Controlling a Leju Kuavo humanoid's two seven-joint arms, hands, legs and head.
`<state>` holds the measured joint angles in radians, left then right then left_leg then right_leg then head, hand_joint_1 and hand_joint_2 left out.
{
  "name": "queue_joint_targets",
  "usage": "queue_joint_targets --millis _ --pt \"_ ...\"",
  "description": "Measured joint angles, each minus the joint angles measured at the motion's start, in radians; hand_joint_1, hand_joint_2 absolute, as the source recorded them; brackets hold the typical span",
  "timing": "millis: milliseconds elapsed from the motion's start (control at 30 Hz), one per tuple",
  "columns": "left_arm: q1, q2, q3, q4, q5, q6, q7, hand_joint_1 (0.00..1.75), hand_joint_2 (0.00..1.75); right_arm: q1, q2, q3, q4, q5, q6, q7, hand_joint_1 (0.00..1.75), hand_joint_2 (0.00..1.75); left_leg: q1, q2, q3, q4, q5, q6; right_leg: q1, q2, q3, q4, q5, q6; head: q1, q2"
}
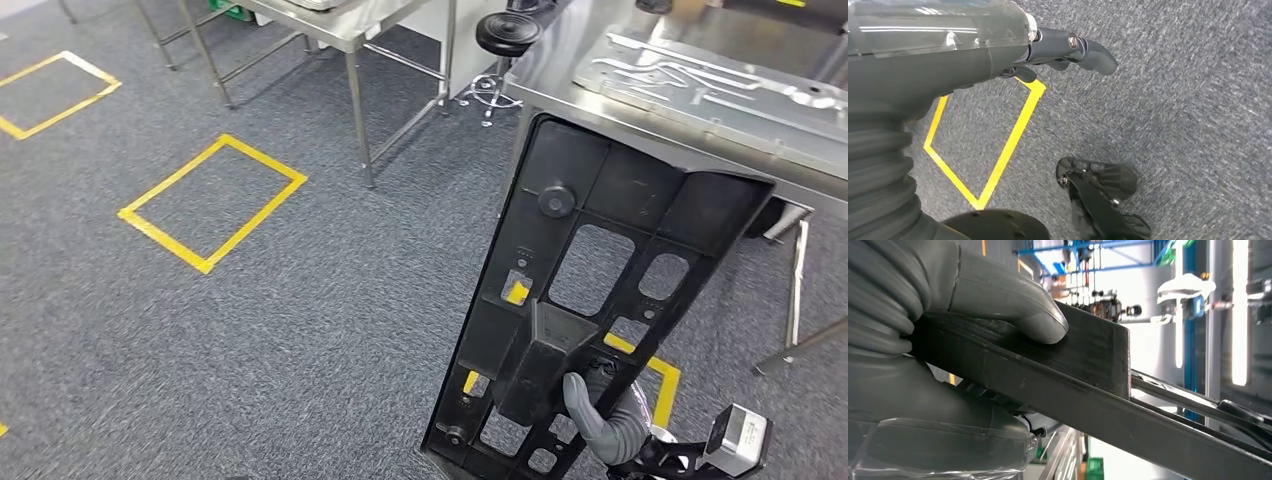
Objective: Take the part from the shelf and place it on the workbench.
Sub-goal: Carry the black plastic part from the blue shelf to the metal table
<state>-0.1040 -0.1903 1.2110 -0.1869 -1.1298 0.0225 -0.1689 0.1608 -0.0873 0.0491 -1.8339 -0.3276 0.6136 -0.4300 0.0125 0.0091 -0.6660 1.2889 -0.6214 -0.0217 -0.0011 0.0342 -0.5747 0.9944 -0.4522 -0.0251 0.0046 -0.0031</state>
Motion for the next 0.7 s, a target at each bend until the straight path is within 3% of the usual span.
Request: queue_joint_targets --millis 33,67,100,167,233,300,367,433,500,533,567,600,667,700 --pt "0.001 0.000 0.001 0.000 0.002 0.002 0.002 0.00 1.75 0.000 0.002 0.000 0.002 0.001 0.002 0.003 1.75 1.75 0.000 -0.001 -0.007 -0.001 0.018 0.000 0.000 0.015 0.002 0.002 -0.002 0.001 0.000 0.000" --pt "0.001 0.000 0.001 0.000 0.002 0.004 0.005 0.00 1.75 -0.001 0.003 0.000 0.004 0.003 0.005 0.005 1.75 1.75 0.000 -0.005 0.005 -0.044 0.056 0.000 -0.001 0.029 0.005 0.004 -0.005 0.003 0.000 0.000" --pt "0.001 0.001 0.002 0.000 0.001 0.006 0.008 0.00 1.75 -0.003 0.005 0.000 0.007 0.004 0.007 0.007 1.75 1.75 0.001 -0.018 0.031 -0.112 0.100 0.002 -0.002 0.043 0.007 0.008 -0.009 0.006 0.000 0.000" --pt "0.001 0.003 0.002 0.000 0.000 0.007 0.011 0.00 1.75 -0.012 0.006 -0.001 0.011 0.004 0.011 0.008 1.75 1.75 0.005 -0.061 0.078 -0.229 0.151 0.006 -0.001 0.068 0.006 0.017 -0.017 0.015 0.000 0.000" --pt "-0.001 0.004 0.004 0.000 0.005 0.007 0.011 0.00 1.75 -0.018 0.006 -0.002 0.016 0.004 0.013 0.008 1.75 1.75 0.005 -0.080 0.092 -0.261 0.152 0.014 -0.004 0.088 -0.001 0.021 -0.019 0.027 0.000 0.000" --pt "-0.006 0.004 0.006 0.000 0.013 0.007 0.007 0.00 1.75 -0.019 0.006 -0.006 0.020 0.003 0.015 0.007 1.75 1.75 0.004 -0.061 0.095 -0.268 0.155 0.027 -0.007 0.098 -0.004 0.020 -0.018 0.039 0.000 0.000" --pt "-0.011 0.005 0.008 0.000 0.018 0.008 0.001 0.00 1.75 -0.028 0.006 -0.011 0.027 0.002 0.018 0.005 1.75 1.75 0.007 -0.039 0.102 -0.279 0.158 0.039 -0.006 0.055 -0.022 0.057 -0.041 0.049 0.000 0.000" --pt "-0.013 0.006 0.010 0.000 0.020 0.010 -0.002 0.00 1.75 -0.047 0.007 -0.014 0.037 0.001 0.023 0.002 1.75 1.75 0.006 -0.013 0.106 -0.284 0.157 0.046 -0.006 -0.005 -0.081 0.172 -0.096 0.059 0.000 0.000" --pt "-0.012 0.007 0.014 0.000 0.019 0.012 0.000 0.00 1.75 -0.058 0.010 -0.014 0.046 0.000 0.028 0.001 1.75 1.75 0.004 0.015 0.108 -0.283 0.152 0.048 -0.012 -0.025 -0.144 0.283 -0.130 0.065 0.000 0.000" --pt "-0.012 0.007 0.015 0.000 0.019 0.012 0.001 0.00 1.75 -0.059 0.011 -0.014 0.050 0.000 0.030 0.000 1.75 1.75 0.004 0.027 0.110 -0.283 0.149 0.047 -0.013 -0.029 -0.152 0.293 -0.121 0.066 0.000 0.000" --pt "-0.013 0.007 0.016 0.000 0.018 0.012 0.002 0.00 1.75 -0.060 0.011 -0.014 0.052 0.000 0.032 -0.001 1.75 1.75 0.003 0.039 0.114 -0.283 0.146 0.046 -0.013 -0.034 -0.140 0.264 -0.095 0.066 0.000 0.000" --pt "-0.013 0.007 0.017 0.000 0.018 0.012 0.003 0.00 1.75 -0.060 0.011 -0.015 0.054 0.000 0.033 -0.002 1.75 1.75 0.003 0.049 0.119 -0.283 0.142 0.044 -0.012 -0.043 -0.108 0.198 -0.057 0.063 0.000 0.000" --pt "-0.016 0.006 0.018 0.000 0.017 0.009 0.002 0.00 1.75 -0.062 0.011 -0.017 0.054 -0.001 0.033 -0.004 1.75 1.75 0.001 0.068 0.130 -0.284 0.135 0.038 -0.002 -0.092 -0.041 0.065 -0.007 0.048 0.000 0.000" --pt "-0.018 0.006 0.019 0.000 0.017 0.008 0.001 0.00 1.75 -0.063 0.011 -0.018 0.054 -0.001 0.033 -0.005 1.75 1.75 0.000 0.076 0.134 -0.285 0.132 0.033 0.004 -0.111 -0.022 0.025 0.004 0.041 0.000 0.000"
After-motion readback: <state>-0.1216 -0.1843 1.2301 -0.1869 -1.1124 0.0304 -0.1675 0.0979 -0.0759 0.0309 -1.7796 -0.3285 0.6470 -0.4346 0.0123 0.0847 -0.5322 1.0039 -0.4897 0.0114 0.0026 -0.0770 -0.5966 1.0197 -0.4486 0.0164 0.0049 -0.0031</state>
